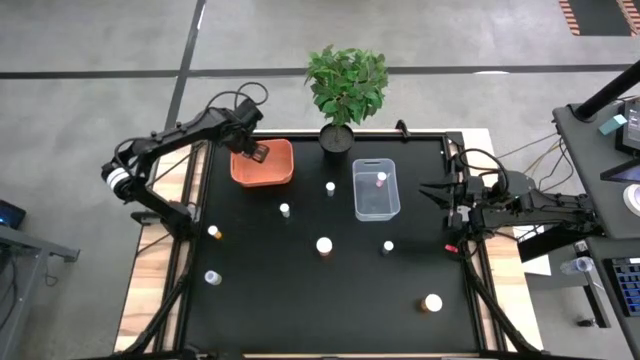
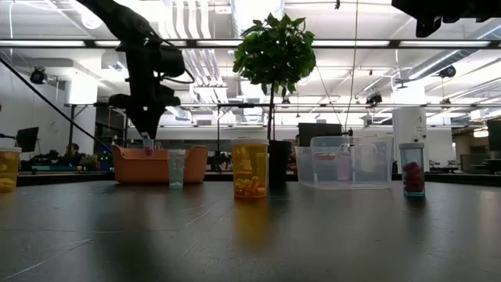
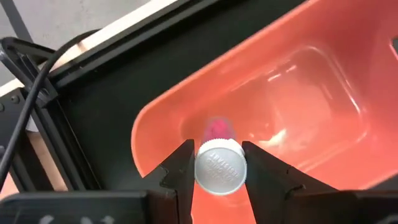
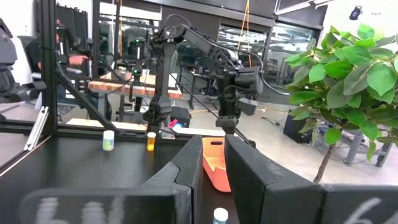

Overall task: Pick and place medicine bottles into bin by pill shape (circle, oval)
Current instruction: Put the blue tablet pill bottle into the orange bin

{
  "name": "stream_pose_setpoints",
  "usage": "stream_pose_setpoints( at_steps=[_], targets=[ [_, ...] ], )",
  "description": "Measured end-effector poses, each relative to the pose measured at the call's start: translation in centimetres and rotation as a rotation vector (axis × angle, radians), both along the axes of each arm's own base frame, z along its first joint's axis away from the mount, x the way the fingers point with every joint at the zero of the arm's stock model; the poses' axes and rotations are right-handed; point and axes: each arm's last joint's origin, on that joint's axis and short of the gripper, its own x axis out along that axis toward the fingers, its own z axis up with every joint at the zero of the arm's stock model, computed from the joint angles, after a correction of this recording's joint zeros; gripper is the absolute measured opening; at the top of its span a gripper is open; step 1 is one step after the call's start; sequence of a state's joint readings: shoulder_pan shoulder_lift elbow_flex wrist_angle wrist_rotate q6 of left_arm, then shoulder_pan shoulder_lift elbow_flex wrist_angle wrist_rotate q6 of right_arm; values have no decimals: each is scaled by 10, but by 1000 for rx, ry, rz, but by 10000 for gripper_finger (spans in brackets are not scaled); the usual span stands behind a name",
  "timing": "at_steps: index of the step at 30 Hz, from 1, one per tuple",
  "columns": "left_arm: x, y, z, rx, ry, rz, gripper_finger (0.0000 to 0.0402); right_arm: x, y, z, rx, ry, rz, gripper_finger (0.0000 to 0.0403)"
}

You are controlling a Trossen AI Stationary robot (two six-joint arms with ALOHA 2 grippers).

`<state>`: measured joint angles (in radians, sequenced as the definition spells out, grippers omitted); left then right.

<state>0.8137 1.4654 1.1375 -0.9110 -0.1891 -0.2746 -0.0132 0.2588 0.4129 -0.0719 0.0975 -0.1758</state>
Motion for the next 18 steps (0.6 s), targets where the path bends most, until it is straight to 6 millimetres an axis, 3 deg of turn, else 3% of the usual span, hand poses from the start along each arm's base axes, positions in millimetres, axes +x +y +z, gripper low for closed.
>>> stream_pose_setpoints(
  at_steps=[18],
  targets=[
    [-6,-3,-30,-30,-2,15,98,0,0,0,0,-1,0,59]
  ],
)
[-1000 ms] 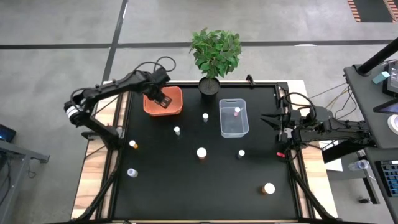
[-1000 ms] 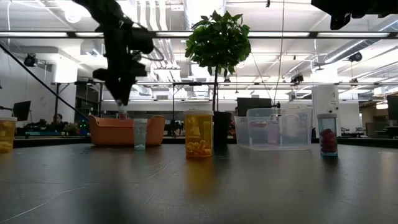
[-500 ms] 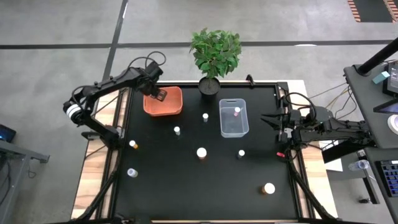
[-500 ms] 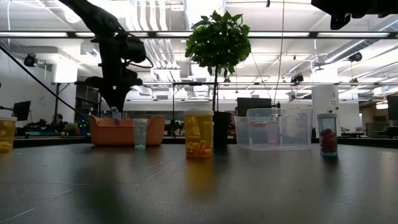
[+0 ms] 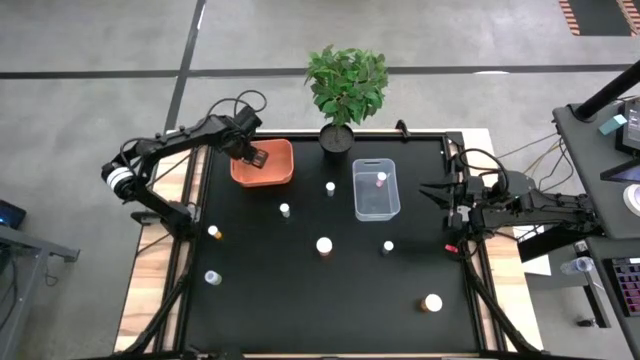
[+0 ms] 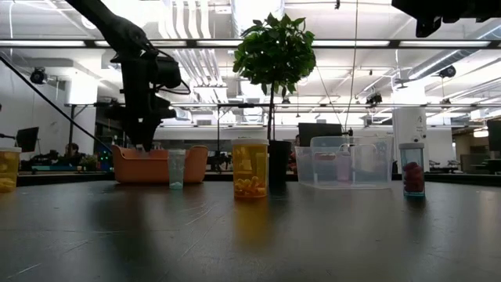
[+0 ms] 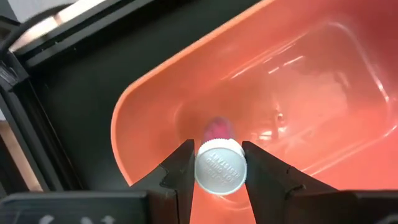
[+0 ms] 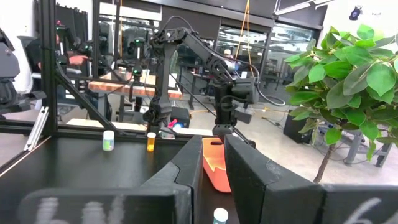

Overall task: Pick and place medicine bottles into bin by pill shape (circle, oval)
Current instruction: Put the blue tablet pill bottle into the orange bin

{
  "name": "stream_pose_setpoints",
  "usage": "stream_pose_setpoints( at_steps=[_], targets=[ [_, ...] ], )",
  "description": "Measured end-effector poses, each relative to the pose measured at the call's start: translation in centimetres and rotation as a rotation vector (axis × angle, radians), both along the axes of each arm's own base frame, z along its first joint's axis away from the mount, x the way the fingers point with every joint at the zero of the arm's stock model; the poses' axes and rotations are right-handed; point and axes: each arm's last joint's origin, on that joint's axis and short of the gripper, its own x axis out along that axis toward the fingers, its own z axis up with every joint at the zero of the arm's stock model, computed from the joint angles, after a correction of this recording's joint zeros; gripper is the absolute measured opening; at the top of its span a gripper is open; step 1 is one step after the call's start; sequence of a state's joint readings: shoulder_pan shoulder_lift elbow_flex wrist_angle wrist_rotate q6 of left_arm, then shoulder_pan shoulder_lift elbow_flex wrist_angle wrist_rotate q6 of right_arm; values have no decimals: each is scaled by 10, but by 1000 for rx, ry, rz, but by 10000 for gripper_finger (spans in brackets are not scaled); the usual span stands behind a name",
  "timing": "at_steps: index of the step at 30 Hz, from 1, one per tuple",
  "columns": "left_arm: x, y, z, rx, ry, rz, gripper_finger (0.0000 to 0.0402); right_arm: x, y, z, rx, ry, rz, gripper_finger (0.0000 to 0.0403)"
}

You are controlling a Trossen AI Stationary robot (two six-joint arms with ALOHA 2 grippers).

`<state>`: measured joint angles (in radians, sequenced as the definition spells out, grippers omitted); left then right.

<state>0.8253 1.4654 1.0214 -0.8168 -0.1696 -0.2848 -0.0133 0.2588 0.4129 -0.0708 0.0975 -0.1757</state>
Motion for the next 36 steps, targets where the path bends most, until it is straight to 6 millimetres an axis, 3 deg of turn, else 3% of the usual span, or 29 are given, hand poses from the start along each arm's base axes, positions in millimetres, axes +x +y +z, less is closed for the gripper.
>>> stream_pose_setpoints(
  at_steps=[36],
  targets=[
    [2,2,-8,28,-13,39,98,0,0,0,0,0,0,59]
  ],
)
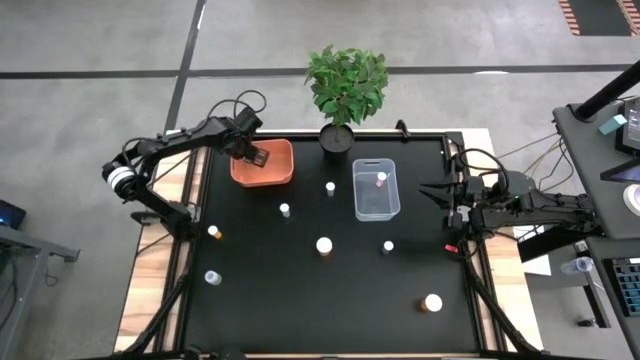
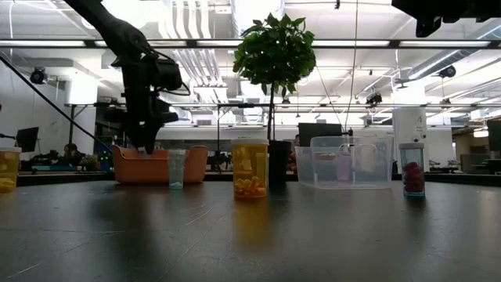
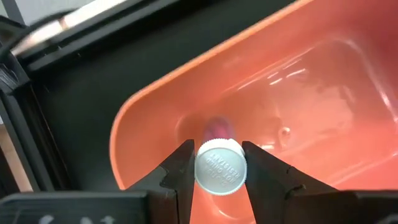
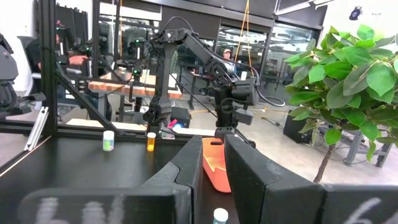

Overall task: Pick and place medicine bottles into bin by pill shape (circle, oval)
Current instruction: Put the blue tablet pill bottle into the orange bin

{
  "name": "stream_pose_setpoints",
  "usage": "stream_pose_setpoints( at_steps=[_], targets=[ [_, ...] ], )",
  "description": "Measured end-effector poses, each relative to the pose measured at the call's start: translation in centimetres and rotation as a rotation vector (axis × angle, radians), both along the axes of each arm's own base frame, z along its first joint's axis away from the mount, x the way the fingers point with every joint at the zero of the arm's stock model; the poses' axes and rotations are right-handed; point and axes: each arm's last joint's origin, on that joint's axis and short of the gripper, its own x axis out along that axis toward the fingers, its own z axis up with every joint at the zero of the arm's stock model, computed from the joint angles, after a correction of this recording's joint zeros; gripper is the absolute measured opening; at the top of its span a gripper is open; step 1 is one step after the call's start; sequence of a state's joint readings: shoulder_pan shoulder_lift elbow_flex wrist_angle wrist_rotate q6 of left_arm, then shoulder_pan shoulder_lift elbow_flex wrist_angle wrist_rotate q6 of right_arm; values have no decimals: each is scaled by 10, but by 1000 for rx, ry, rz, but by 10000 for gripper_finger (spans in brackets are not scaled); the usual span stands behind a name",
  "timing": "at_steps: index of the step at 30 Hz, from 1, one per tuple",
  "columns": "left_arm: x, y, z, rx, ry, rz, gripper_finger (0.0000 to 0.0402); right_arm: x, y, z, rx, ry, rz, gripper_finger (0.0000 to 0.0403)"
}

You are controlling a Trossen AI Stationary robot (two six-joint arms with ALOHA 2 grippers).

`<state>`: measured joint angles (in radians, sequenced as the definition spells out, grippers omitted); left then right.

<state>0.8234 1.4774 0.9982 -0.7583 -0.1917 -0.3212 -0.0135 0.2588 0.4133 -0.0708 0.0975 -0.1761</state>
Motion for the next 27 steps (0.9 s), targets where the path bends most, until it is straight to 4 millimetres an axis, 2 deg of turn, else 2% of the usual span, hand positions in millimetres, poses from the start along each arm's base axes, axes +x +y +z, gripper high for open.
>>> stream_pose_setpoints(
  at_steps=[5,12,22,27],
  targets=[
    [3,3,-10,-22,18,3,98,0,0,0,0,0,0,59],
    [4,5,-12,-2,44,14,100,0,0,0,0,0,0,59],
    [3,6,-12,11,57,20,165,0,0,0,0,0,0,59],
    [2,4,-8,18,60,1,177,0,0,0,0,0,0,59]
  ],
)
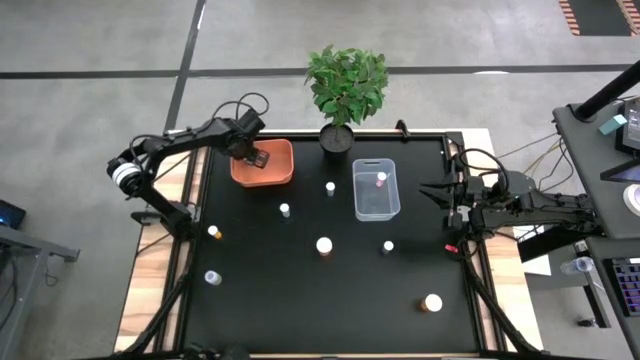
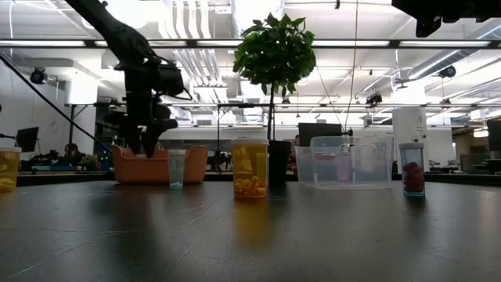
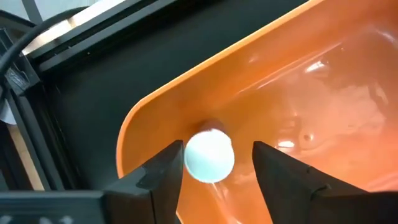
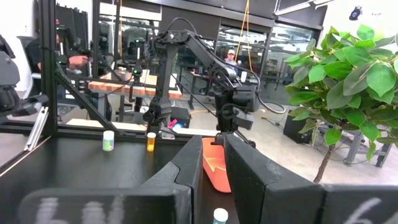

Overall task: Pick and place medicine bottles into bin by pill shape (circle, oval)
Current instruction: Put the blue tablet pill bottle into the orange bin, then put the blue capsule pill bottle into the transparent bin

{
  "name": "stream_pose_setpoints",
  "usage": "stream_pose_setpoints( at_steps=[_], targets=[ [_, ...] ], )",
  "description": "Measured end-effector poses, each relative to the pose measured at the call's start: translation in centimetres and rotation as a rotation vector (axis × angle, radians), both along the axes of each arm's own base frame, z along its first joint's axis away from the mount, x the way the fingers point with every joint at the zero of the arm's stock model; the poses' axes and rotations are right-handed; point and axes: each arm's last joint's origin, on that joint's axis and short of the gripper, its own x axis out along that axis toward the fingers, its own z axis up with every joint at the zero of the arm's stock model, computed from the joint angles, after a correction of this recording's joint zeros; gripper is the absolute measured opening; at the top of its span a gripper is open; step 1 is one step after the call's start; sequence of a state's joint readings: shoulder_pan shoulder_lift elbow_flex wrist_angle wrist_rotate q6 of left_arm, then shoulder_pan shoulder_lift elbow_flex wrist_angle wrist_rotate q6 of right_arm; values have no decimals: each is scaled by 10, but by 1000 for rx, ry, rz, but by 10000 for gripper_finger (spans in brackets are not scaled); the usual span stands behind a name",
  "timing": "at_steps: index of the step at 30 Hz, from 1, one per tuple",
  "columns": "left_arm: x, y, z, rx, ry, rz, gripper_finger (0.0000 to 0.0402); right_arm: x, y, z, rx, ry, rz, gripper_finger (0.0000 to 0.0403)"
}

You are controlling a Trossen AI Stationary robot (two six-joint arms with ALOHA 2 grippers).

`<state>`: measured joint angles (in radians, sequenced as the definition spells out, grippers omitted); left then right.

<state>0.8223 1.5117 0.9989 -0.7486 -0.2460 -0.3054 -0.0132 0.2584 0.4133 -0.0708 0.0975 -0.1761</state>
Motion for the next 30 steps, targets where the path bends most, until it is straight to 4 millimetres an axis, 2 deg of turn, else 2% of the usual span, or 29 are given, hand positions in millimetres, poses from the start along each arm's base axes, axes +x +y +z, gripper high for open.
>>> stream_pose_setpoints(
  at_steps=[9,13,17,22,30],
  targets=[
    [-3,-2,28,86,-57,6,178,0,0,0,0,0,0,59],
    [0,-13,44,137,-126,-4,178,0,0,0,0,0,0,59],
    [15,-39,62,206,-224,-105,178,0,0,0,0,0,0,59],
    [40,-80,77,264,-364,-274,178,0,0,0,0,-1,0,59],
    [72,-149,77,203,-466,-499,178,0,0,0,0,-1,0,59]
  ],
)
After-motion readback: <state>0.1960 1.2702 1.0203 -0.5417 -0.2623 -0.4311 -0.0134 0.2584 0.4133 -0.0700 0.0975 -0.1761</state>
